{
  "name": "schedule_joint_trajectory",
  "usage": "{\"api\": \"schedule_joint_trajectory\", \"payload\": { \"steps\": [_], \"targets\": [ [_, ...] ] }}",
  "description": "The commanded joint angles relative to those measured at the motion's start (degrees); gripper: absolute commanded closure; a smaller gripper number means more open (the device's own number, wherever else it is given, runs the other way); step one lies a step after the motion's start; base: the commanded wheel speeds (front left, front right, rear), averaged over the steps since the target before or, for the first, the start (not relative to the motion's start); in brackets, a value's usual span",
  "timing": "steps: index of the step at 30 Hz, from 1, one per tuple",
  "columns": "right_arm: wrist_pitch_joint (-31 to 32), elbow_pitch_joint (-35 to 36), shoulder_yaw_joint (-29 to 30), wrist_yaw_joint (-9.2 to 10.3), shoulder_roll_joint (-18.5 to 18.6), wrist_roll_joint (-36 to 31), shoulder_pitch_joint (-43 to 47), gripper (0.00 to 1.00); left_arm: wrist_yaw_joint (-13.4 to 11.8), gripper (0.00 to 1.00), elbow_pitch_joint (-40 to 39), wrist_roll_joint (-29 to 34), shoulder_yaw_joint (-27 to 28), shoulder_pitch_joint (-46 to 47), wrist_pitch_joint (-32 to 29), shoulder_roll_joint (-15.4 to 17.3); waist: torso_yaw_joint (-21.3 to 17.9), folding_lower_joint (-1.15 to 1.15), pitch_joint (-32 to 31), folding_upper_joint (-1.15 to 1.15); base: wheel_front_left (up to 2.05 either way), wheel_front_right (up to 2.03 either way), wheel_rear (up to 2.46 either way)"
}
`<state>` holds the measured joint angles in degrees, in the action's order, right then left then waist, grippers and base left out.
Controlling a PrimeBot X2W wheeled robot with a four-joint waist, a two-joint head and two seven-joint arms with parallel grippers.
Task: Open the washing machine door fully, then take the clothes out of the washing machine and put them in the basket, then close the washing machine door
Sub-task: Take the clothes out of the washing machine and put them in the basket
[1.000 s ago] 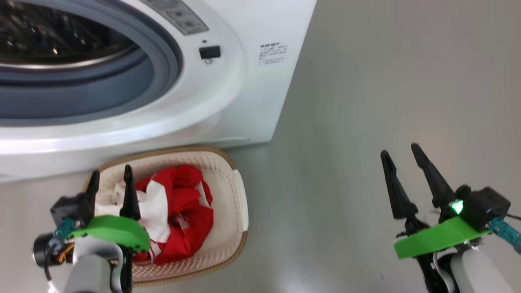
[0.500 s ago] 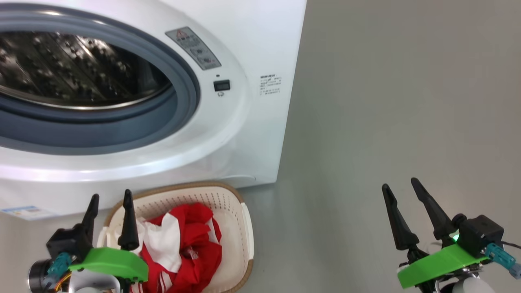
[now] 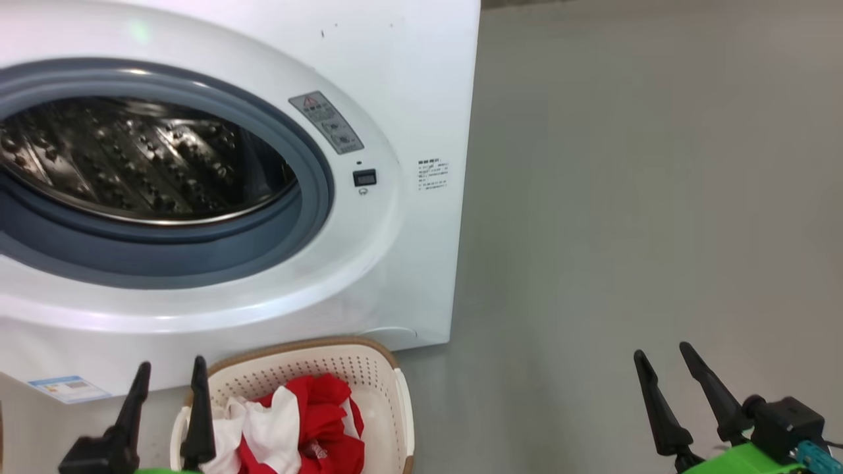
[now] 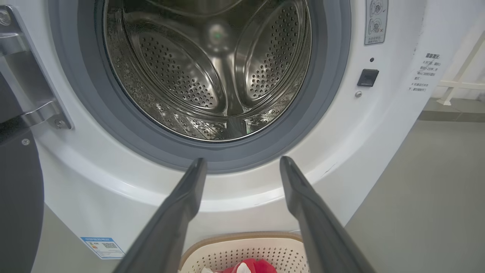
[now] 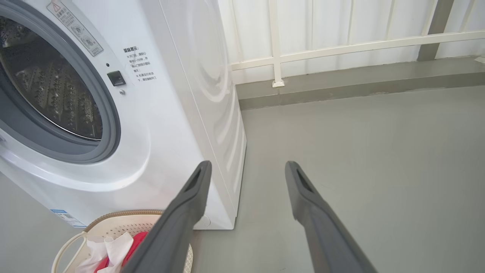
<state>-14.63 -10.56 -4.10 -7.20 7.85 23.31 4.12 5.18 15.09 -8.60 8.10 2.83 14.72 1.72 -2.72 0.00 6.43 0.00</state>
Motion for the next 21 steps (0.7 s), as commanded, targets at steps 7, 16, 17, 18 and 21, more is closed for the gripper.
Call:
{"api": "schedule_joint_trajectory", "payload": {
  "steps": [7, 16, 17, 18, 21],
  "targets": [
    [-0.37, 1.9, -0.09, -0.29, 0.98, -0.01, 2.06, 0.0, 0.42, 0.0, -5.6, -0.63, 2.44, -3.96, 0.28, 1.16, 0.72, 0.0, -2.0, 0.0, 0.0, 0.0, 0.0],
    [-0.37, 1.99, 0.0, -0.29, 0.58, -0.05, 2.79, 0.0, -0.91, 0.0, -8.19, -1.58, 1.4, -7.04, 0.28, 1.16, 1.06, 0.0, -2.19, 0.0, 0.0, 0.0, 0.0],
    [-0.37, 2.01, 0.0, -0.29, 0.6, -0.05, 2.78, 0.0, -0.99, 0.0, -8.24, -1.67, 1.37, -6.96, 0.28, 1.16, 1.1, 0.0, -2.15, 0.0, 0.0, 0.0, 0.0],
    [-0.37, 2.02, -0.01, -0.29, 0.62, -0.05, 2.77, 0.0, -1.04, 0.0, -8.26, -1.71, 1.37, -6.86, 0.28, 1.16, 1.13, 0.0, -2.12, 0.0, 0.0, 0.0, 0.0],
    [-0.37, 1.96, -0.06, -0.29, 0.67, -0.06, 2.74, 0.0, -1.1, 0.0, -8.27, -1.78, 1.37, -6.67, 0.28, 1.16, 1.18, 0.0, -2.1, 0.0, 0.0, 0.0, 0.0]
  ]
}}
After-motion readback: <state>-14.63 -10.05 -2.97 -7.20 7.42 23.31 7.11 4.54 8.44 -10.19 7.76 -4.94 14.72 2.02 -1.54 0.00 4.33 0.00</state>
